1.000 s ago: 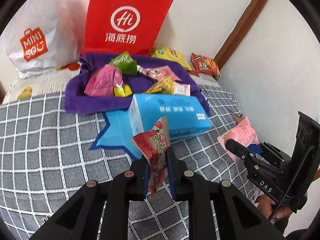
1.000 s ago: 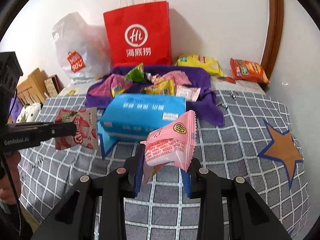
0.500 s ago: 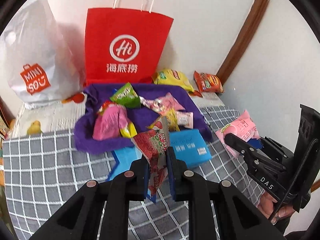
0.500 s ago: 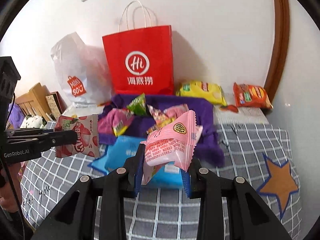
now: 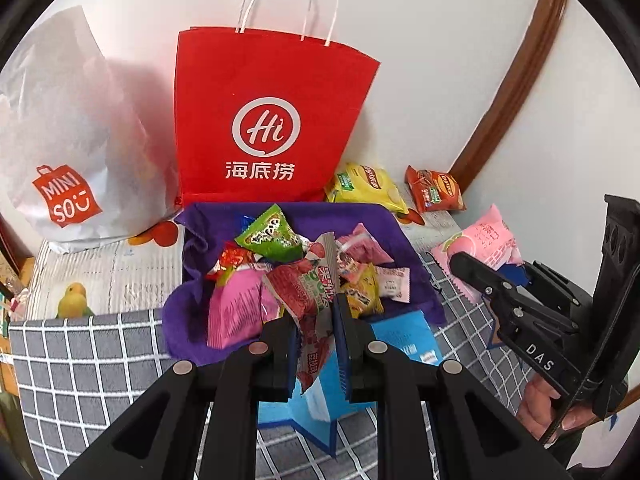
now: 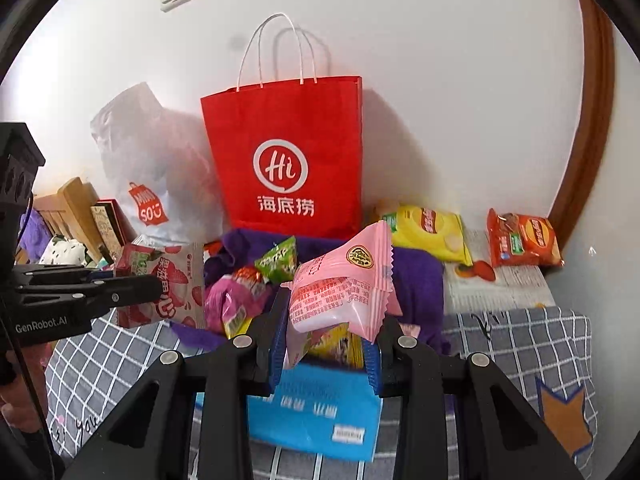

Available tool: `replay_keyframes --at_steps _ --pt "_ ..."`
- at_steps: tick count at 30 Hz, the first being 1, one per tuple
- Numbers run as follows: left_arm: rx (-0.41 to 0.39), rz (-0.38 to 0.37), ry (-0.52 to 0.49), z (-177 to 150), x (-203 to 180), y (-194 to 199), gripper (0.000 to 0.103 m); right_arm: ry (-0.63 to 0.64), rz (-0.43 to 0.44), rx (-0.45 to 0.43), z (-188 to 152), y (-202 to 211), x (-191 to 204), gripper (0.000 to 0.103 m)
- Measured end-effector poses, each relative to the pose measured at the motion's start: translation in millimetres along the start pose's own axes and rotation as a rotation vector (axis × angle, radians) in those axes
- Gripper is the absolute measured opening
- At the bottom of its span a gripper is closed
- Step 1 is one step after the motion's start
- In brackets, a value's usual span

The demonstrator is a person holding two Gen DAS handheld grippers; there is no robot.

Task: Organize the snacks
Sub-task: 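Lift and carry both held packets toward the purple towel, then lower the strawberry packet onto the towel with the left tool while the right tool lowers the pink packet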

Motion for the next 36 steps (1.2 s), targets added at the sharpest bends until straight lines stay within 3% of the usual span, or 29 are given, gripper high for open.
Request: replay_keyframes --at_steps 14,26,36 --pt "0.01 -0.008 0.026 40.0 23.1 -32.7 0.015 0.021 -0.012 -0.005 44.3 -41.1 -5.3 0.033" --pt "0.047 -0.028 0.032 54.9 30.6 -67.7 0.015 0.024 -0.027 0.084 37.4 -92.0 -17.6 0.033" --pt "0.077 -0.029 0.027 55.3 34.4 -88.6 0.015 0.014 -0.04 0.12 33.7 -111.1 -32.7 0.033"
Point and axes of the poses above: each gripper's, at about its wrist camera, not at the fingertips, and y roughly against the way its jaws point, x to its left, z to its top, the point moved 6 cm from there along -y, roughly the way its jaws point, and after that the axes turned 8 degrees about x, right-handed, at the moved point
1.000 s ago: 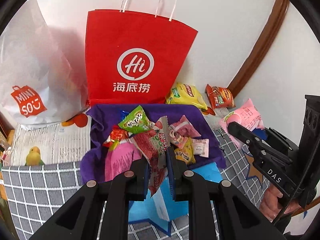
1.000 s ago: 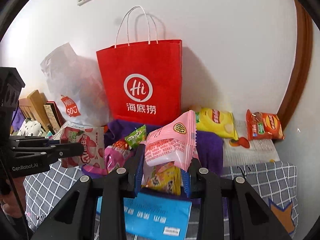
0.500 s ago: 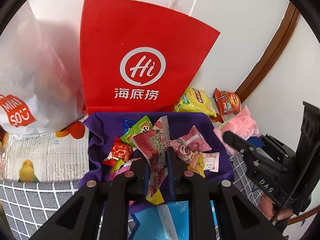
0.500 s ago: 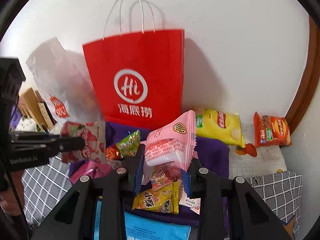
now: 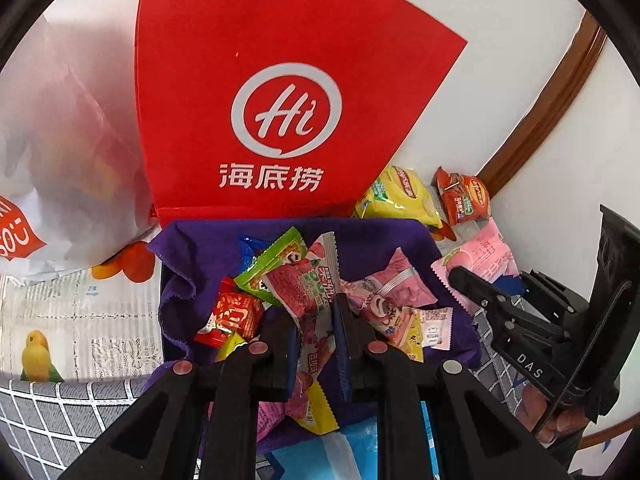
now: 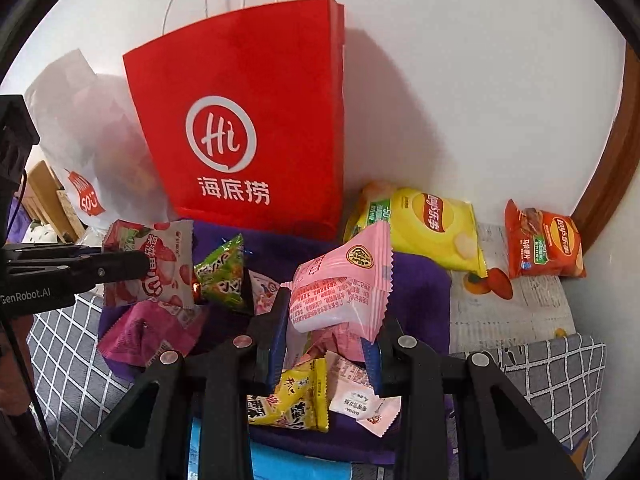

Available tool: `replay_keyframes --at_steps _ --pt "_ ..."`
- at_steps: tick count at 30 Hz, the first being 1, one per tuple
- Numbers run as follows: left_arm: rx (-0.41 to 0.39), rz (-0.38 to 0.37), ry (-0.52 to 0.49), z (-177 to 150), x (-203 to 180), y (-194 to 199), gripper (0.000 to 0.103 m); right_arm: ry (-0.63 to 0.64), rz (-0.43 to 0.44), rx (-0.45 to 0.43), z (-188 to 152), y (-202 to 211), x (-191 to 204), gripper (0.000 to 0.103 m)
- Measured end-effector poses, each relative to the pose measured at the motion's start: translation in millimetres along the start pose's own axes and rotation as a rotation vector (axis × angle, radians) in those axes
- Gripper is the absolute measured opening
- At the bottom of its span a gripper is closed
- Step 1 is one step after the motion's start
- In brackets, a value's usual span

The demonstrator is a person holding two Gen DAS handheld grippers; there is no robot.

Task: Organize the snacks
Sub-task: 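Lower the strawberry packet onto the towel with the left tool while the right tool lowers the pink packet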

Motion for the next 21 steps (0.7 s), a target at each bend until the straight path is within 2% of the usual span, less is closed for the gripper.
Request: replay_keyframes --at_steps 21 --pt "0.065 0.026 0.033 -1.9 15.3 -26.7 0.015 0.046 0.039 0.077 -12.0 -29.1 13.8 0.033"
Point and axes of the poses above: each gripper's, at about its wrist camera, not at the fingertips, and y roughly against the way its jaws point, x to its left, z to its top, the point moved 6 cm from there along -y, roughly the way its jaws point, and after that the axes turned 8 degrees about x, right-handed, at the moved point
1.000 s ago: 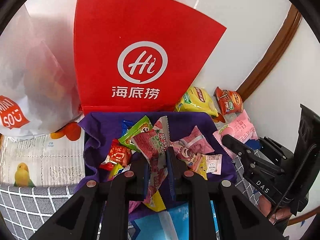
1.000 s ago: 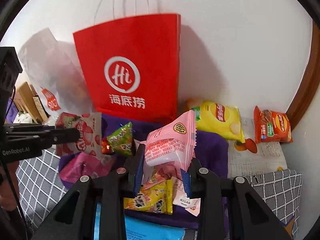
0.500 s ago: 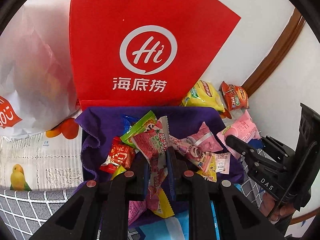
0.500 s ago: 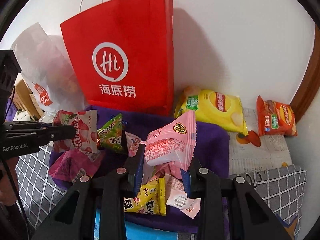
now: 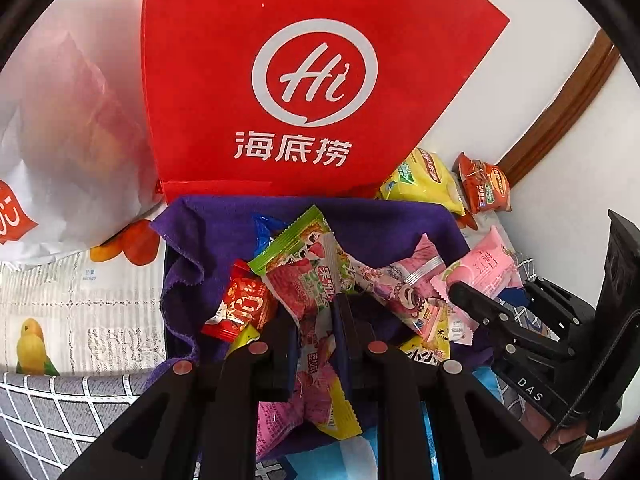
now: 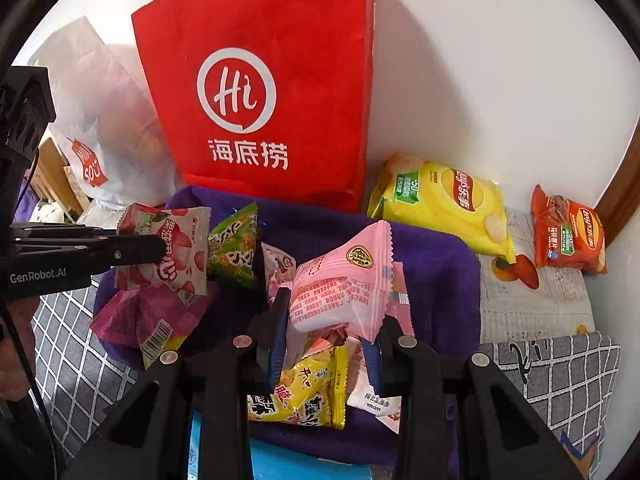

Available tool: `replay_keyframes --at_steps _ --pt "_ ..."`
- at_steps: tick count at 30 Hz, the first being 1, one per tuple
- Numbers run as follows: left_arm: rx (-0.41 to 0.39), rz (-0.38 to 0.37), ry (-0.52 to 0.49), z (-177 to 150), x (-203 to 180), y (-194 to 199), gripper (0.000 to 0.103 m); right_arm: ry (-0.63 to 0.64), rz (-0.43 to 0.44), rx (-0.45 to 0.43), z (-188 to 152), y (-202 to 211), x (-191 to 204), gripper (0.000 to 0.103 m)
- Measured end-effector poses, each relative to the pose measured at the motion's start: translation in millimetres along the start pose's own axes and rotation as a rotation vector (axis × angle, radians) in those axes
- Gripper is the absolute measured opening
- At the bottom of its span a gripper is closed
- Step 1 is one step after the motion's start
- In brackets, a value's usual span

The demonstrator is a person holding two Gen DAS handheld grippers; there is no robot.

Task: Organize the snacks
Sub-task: 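Lower the strawberry packet onto the towel with the left tool while the right tool lowers the pink packet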

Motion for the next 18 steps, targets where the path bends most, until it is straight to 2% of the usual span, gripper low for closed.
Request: replay_keyframes --at_steps 18 --pt "0.026 0.007 -0.008 -2.5 -2.5 -9.9 0.016 0.01 -0.032 0.071 -6.6 -15.8 1.9 0.033"
Point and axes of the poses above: each gripper's, at about its wrist camera, not at the fingertips, and y roughly against the way its jaws point, x to its left, z to its top, the point moved 6 cm from there along -y, roughly the way its jaws point, and after that the axes turned 8 degrees about x, right-handed, at the moved point
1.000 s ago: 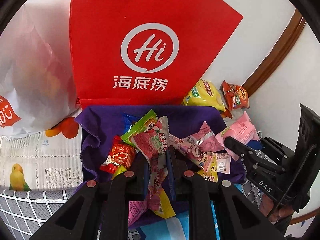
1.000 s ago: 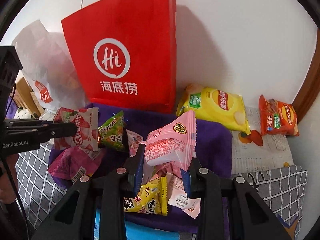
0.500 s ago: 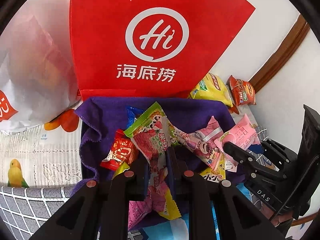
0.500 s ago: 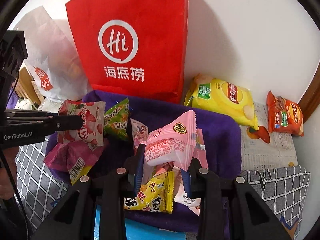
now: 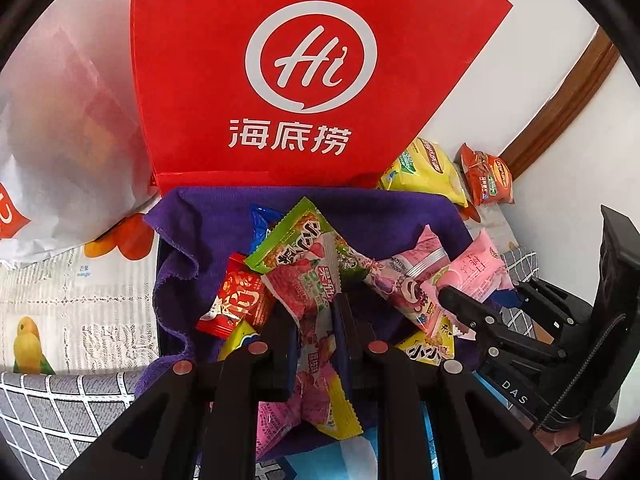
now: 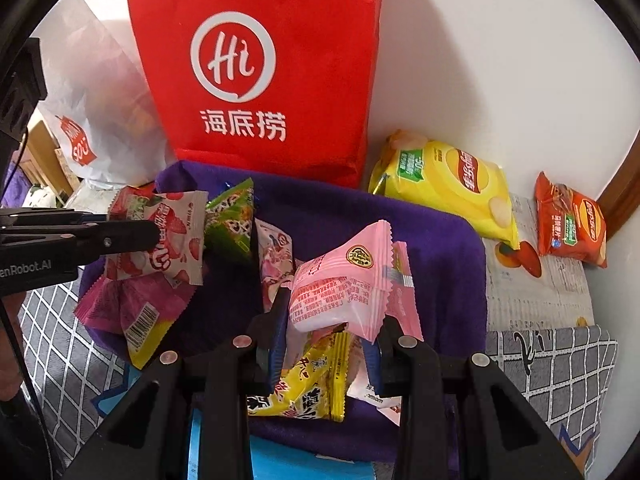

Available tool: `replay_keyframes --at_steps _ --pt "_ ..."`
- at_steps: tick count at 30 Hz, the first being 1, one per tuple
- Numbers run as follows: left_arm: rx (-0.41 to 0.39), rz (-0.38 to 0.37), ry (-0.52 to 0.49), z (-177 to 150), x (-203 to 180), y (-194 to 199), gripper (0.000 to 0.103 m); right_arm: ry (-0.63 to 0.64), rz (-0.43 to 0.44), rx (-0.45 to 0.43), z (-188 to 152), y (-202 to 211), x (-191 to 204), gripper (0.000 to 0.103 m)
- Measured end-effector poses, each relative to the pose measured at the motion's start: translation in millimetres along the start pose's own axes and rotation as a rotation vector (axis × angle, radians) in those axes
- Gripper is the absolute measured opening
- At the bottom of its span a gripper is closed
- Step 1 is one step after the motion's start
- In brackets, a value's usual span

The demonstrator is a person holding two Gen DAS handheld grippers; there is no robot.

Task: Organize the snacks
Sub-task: 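Lower the strawberry packet onto the towel with the left tool while the right tool lowers the pink packet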

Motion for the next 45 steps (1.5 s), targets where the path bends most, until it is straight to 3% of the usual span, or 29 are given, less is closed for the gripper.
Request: replay_keyframes --at_steps 21,23,26,36,45 --pt "0.005 0.005 -0.002 0.9 -1.1 -1.8 0.019 -0.007 -0.022 0.004 0.2 -3.1 -6.1 0.034" --pt "0.002 0.009 -0.003 1.4 -1.0 0.6 0.031 -0.011 -0.024 0.009 0.2 -4.4 -7.1 0.037" --pt "-0.008 0.032 -0.004 2.6 -0.4 6.6 0.05 -0.016 -0.026 0.012 0.6 -4.5 -6.9 0.048" --pt "-0.045 0.04 -0.007 4.4 -4.6 32.0 0.058 -0.035 -0.032 -0.083 7.3 26.3 -5.5 0.067" --pt "-0.128 0.07 -0.015 -1.2 -13.3 83.5 0.063 -0.126 -0.018 -0.147 -0.4 78.3 -16.2 0.069"
Point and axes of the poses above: each gripper's, at about its wrist camera, not at the fingertips, and y roughly against the way its jaws point, x to its left, z to its top, the point moved 6 cm from there along -y, roughly the way its jaws point, and after that the axes turned 8 degrees about x, right-handed, at the moved point
